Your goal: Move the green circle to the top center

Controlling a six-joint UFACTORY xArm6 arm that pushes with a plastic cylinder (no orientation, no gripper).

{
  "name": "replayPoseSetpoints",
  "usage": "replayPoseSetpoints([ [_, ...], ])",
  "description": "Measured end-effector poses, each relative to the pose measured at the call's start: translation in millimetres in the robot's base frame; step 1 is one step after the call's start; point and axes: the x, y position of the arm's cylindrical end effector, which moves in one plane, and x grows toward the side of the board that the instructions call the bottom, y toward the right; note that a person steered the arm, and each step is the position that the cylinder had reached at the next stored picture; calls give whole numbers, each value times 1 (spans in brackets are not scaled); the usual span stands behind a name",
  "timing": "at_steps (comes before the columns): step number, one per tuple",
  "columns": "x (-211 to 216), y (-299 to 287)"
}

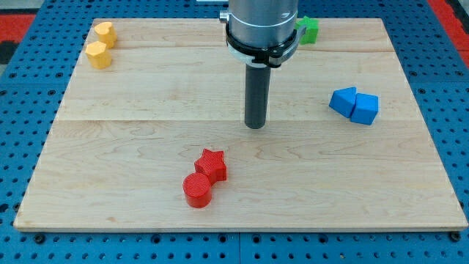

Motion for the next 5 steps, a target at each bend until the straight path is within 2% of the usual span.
replayPoseSetpoints([
  [2,-5,0],
  [5,-49,0],
])
